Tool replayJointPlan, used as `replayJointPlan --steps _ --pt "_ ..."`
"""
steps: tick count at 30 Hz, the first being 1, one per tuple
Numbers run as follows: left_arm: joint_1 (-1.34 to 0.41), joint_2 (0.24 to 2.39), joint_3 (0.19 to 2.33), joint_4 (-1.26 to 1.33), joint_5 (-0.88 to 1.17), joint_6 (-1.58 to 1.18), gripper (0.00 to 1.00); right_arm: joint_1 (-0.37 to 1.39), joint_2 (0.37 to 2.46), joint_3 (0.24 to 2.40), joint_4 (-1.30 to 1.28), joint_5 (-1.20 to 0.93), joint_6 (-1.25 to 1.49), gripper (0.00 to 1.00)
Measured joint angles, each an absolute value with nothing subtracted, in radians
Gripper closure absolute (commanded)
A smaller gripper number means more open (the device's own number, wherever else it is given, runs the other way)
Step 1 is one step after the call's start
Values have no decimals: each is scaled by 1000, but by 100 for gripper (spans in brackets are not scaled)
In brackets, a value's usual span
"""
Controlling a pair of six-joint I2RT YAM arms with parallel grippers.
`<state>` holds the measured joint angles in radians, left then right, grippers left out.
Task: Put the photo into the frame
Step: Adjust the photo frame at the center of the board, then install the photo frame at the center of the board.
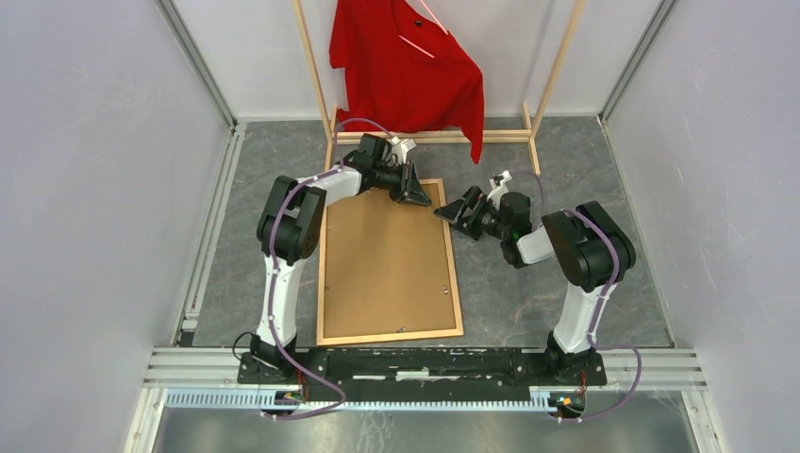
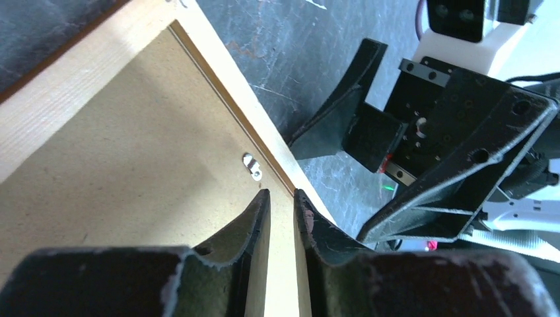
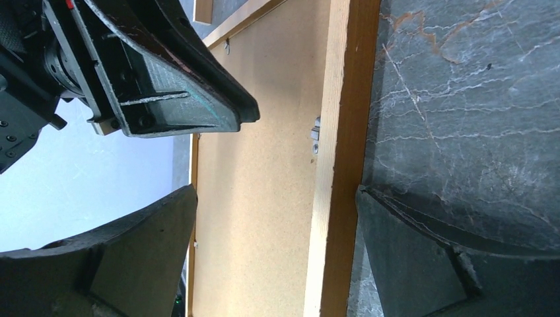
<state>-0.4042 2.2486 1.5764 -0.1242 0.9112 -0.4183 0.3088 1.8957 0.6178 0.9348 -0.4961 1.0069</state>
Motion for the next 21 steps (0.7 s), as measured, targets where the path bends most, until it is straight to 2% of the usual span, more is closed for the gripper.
replayJointPlan --steps 7,21 --pt "-426 2249 1576 -125 849 -418 68 310 1896 603 959 -492 1032 2" --pt "-453 2249 1574 -125 806 -418 70 310 1897 591 979 -488 1055 2"
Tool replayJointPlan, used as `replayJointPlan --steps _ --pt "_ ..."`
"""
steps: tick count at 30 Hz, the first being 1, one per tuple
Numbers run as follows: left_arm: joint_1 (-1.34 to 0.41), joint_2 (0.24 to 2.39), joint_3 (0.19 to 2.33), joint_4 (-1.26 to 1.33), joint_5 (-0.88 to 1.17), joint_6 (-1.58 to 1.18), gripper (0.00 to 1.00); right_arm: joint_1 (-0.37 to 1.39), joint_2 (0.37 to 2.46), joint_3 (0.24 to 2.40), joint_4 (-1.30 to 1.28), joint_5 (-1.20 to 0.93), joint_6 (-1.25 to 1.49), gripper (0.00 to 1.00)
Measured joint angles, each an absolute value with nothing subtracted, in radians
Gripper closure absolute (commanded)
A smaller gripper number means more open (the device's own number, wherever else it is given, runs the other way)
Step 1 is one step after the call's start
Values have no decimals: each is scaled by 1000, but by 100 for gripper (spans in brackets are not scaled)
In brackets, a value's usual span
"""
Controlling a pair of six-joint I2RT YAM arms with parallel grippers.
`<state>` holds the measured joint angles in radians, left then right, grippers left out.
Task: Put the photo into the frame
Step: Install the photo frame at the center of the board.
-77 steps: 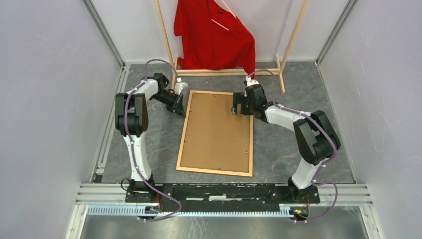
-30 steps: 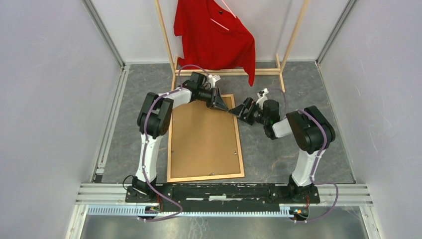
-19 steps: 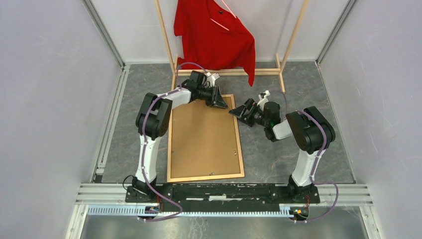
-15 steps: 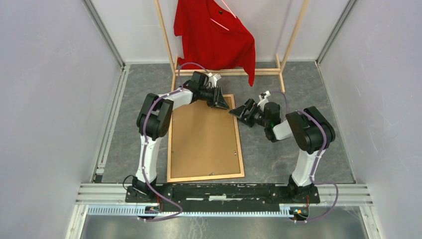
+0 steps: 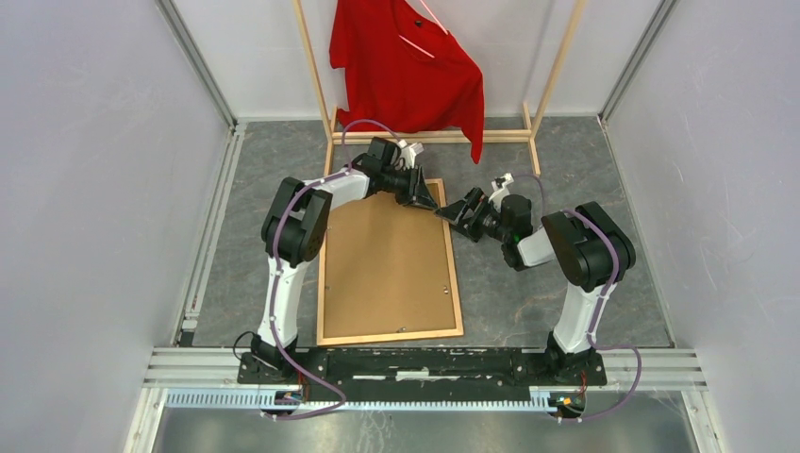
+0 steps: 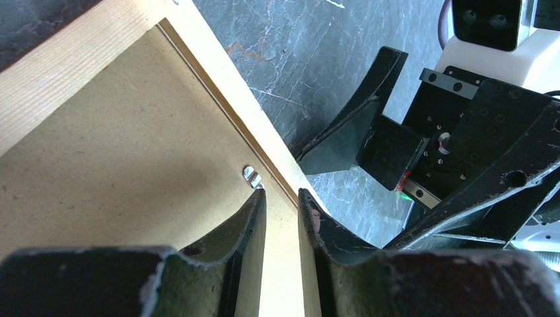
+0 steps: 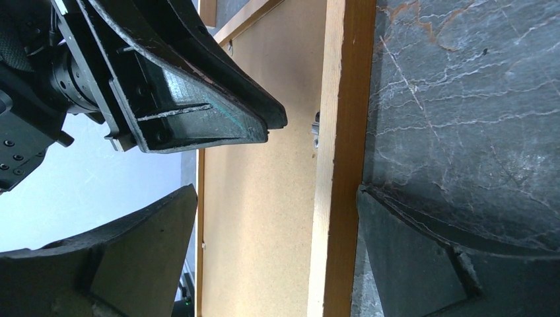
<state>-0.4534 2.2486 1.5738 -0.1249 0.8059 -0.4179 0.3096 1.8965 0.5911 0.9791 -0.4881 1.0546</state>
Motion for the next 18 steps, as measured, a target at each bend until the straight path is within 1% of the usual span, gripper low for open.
replayJointPlan --steps 6,18 --pt "-453 2249 1571 -125 788 -418 72 310 1897 590 984 -488 1060 2" --pt "-456 2251 1572 -125 768 -416 73 310 1897 575 1003 -487 1069 2"
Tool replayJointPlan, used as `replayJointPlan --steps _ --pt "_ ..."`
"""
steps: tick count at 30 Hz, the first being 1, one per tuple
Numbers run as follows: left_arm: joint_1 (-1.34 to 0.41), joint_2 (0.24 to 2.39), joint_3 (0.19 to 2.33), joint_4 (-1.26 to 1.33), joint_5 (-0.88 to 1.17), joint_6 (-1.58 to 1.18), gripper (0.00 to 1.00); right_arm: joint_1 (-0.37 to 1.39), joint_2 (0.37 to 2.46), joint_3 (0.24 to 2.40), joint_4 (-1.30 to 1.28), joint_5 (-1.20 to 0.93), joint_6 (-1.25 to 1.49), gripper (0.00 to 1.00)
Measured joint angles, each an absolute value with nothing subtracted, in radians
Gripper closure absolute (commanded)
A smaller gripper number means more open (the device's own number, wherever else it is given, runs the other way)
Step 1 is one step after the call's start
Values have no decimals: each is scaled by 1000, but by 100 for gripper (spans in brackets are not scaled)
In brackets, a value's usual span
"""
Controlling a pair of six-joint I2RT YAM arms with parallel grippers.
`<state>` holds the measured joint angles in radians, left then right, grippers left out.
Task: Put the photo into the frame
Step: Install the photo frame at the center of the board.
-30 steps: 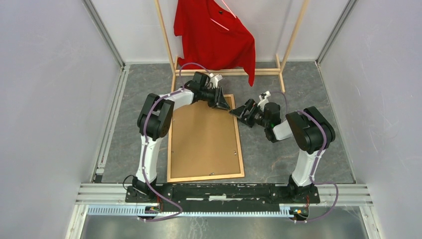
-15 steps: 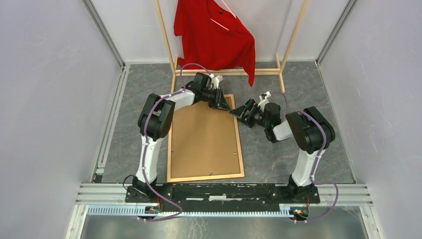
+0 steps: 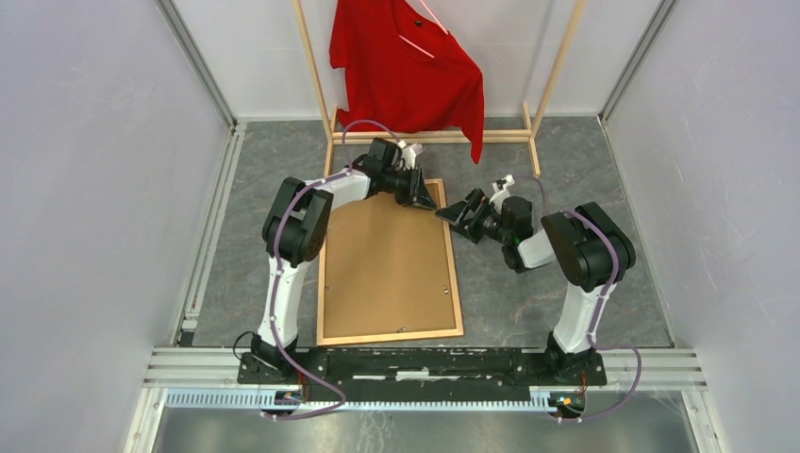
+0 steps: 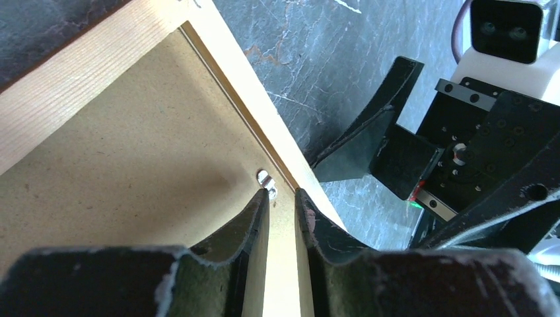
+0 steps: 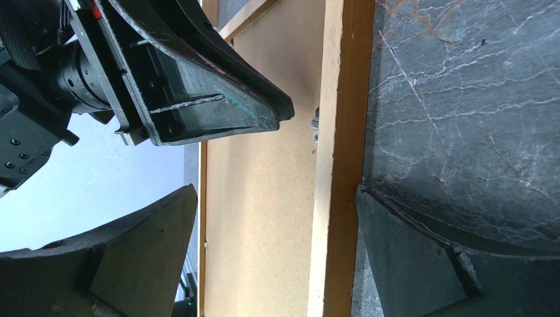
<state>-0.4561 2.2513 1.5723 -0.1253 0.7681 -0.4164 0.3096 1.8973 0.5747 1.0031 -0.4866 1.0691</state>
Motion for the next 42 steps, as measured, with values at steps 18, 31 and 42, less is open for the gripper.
replayJointPlan --steps 18,31,42 --pt "-481 2294 1620 -160 736 -400 73 314 1897 574 1008 -477 1069 2" --pt "-484 2296 1624 -162 738 -400 73 315 1897 574 1008 -477 1069 2" --pt "-486 2298 1622 -140 767 -401 73 315 1897 574 1008 -477 1076 2"
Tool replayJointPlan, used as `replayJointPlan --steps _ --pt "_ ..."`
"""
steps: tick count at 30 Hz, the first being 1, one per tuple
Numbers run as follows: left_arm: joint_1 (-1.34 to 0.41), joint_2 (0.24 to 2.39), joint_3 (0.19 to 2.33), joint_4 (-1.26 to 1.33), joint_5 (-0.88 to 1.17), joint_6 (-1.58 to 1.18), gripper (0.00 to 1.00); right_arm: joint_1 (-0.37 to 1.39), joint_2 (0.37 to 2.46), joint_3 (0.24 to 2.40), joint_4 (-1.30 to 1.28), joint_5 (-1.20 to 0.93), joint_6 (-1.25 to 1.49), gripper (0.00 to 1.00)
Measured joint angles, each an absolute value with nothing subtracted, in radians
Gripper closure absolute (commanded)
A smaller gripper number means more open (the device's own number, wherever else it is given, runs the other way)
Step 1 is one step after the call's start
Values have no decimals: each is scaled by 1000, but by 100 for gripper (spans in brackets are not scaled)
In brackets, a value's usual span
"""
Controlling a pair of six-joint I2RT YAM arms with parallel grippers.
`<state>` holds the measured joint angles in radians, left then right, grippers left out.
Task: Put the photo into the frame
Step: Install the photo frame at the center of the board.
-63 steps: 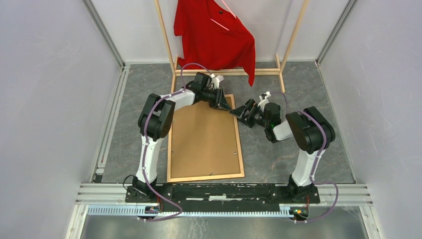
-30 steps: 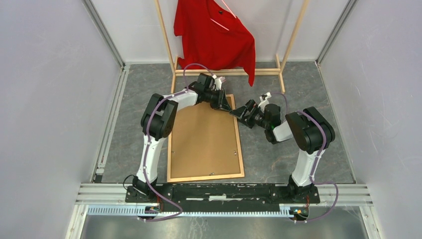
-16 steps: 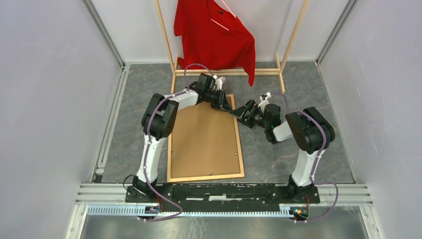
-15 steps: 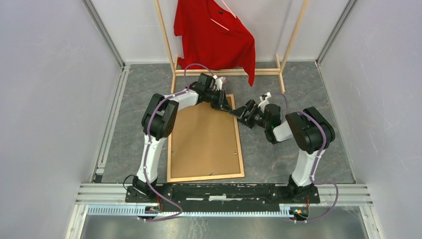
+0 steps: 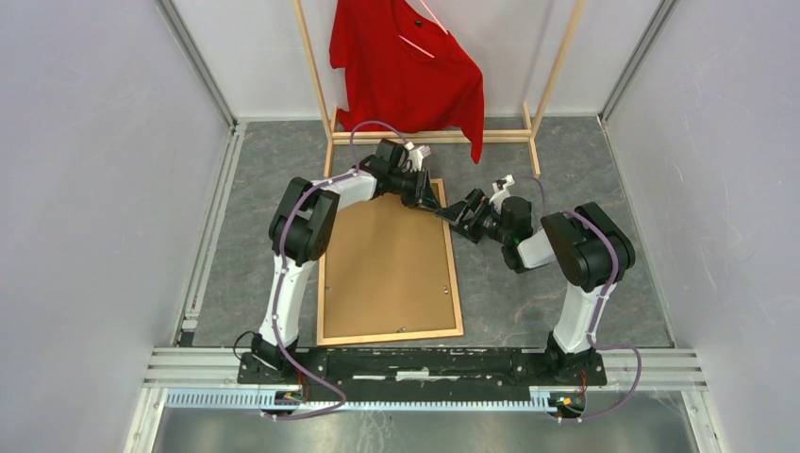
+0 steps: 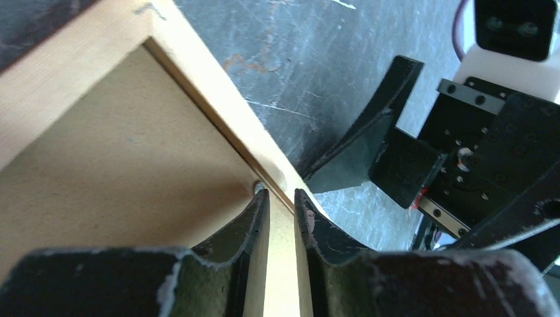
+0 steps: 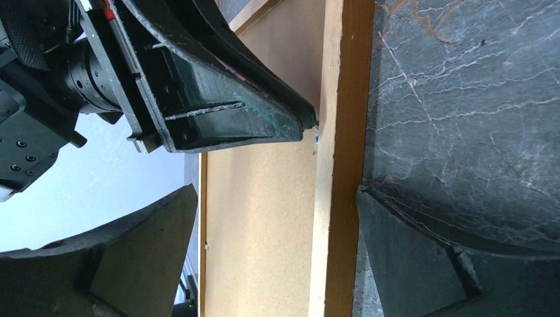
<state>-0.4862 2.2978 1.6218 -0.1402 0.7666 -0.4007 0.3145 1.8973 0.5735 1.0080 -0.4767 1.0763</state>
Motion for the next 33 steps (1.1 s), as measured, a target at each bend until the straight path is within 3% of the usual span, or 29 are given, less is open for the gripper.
replayJointPlan --steps 13,24,33 --pt "-501 2298 1594 -88 868 -421 74 315 1898 574 1008 -473 1077 2" --pt "-470 2276 1611 -186 822 -376 74 315 1898 572 1009 -473 1077 2" --pt "-434 2275 1611 -185 806 -347 68 317 1898 562 1026 -469 1077 2"
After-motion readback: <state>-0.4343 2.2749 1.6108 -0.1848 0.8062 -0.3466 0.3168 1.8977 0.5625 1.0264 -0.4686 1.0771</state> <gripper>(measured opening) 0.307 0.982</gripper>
